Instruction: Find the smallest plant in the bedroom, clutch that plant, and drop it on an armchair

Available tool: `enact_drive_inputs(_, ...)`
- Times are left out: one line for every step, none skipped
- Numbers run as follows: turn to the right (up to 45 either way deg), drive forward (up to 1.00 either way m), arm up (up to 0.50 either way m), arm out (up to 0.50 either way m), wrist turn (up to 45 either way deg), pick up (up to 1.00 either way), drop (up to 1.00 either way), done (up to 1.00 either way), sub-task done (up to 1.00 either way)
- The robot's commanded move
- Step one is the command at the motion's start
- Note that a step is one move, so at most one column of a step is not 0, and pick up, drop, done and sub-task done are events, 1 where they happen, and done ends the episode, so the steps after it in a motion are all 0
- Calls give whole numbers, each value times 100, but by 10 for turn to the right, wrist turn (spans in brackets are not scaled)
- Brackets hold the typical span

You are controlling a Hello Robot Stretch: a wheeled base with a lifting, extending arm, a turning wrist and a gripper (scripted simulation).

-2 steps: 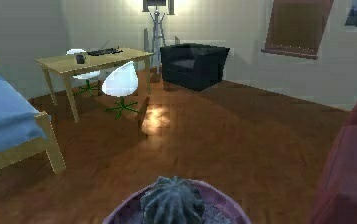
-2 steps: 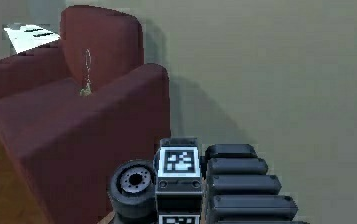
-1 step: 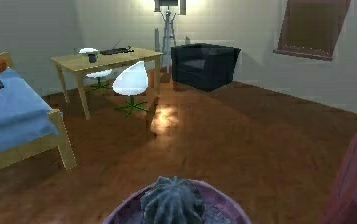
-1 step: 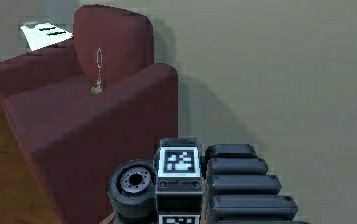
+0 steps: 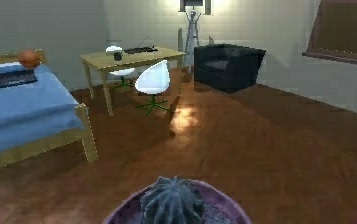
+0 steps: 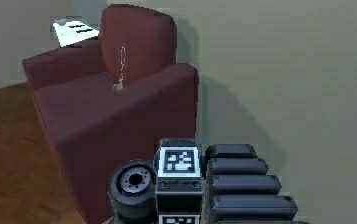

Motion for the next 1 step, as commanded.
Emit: enact_drive_inputs(0,35,0,0,0,0,0,0,0)
